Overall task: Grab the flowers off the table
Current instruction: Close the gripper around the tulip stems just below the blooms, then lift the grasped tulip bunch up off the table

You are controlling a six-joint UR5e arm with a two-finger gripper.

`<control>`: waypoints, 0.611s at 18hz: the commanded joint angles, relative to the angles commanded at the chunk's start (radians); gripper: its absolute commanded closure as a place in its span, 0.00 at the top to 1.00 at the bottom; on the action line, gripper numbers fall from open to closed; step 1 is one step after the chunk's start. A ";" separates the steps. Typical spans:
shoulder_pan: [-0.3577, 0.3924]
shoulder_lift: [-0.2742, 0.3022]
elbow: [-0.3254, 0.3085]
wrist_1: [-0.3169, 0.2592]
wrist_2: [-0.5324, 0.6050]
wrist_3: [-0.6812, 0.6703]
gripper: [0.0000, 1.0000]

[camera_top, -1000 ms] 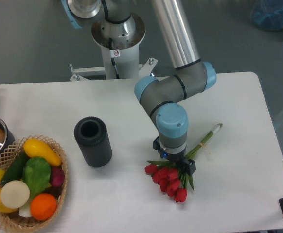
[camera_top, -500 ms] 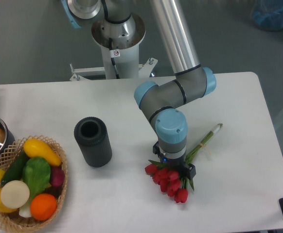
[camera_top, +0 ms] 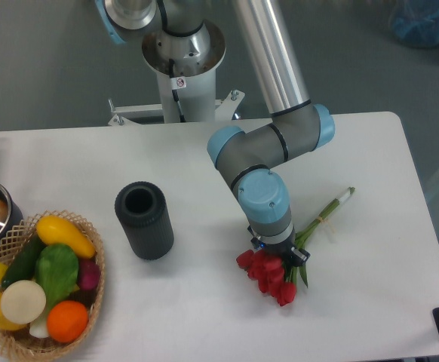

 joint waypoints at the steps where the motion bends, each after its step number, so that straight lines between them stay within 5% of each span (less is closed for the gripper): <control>1: 0.002 0.000 0.000 0.000 0.000 0.005 0.09; 9: 0.037 0.061 0.018 -0.017 -0.012 0.006 0.08; 11: 0.040 0.063 0.075 -0.078 -0.028 0.006 0.08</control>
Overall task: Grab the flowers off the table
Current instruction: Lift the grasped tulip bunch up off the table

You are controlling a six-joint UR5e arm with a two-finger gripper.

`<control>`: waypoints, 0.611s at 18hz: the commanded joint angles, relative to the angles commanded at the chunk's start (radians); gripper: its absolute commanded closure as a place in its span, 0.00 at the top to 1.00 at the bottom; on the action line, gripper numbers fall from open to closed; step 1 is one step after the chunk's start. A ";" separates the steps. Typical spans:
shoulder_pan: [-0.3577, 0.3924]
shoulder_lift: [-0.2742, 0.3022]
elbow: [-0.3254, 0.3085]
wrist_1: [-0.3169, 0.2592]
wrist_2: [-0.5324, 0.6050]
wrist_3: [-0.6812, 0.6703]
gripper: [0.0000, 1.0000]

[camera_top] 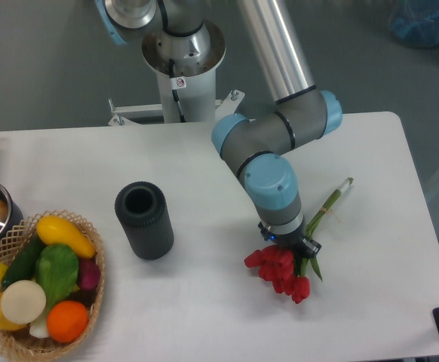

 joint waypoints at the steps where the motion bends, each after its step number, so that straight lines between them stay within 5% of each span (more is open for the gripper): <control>1: 0.005 -0.003 0.040 -0.054 -0.011 -0.002 0.08; 4: 0.023 -0.021 0.150 -0.190 -0.069 -0.008 0.07; 11: 0.040 -0.043 0.273 -0.282 -0.157 0.002 0.07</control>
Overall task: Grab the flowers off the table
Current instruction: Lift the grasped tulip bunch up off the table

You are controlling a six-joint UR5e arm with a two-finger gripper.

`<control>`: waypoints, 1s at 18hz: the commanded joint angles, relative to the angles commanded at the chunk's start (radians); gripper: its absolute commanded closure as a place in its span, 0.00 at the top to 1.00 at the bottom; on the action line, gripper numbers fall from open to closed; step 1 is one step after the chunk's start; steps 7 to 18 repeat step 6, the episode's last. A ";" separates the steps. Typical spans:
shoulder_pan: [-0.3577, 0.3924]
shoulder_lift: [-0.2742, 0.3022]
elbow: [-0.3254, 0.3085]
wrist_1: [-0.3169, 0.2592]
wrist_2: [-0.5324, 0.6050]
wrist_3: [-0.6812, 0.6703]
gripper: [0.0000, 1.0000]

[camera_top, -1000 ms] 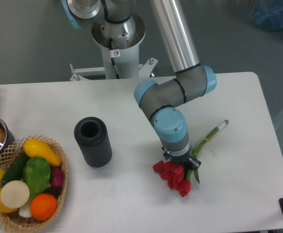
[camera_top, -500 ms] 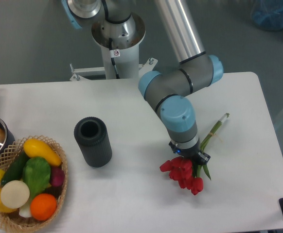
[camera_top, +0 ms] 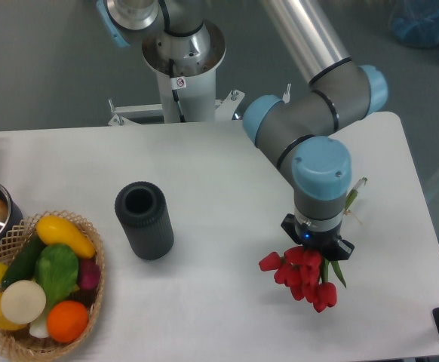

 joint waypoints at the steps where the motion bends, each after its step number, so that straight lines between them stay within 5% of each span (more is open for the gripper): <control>1: 0.000 -0.002 0.018 -0.024 0.002 0.000 0.07; 18: 0.000 0.001 0.011 -0.032 0.006 0.000 0.07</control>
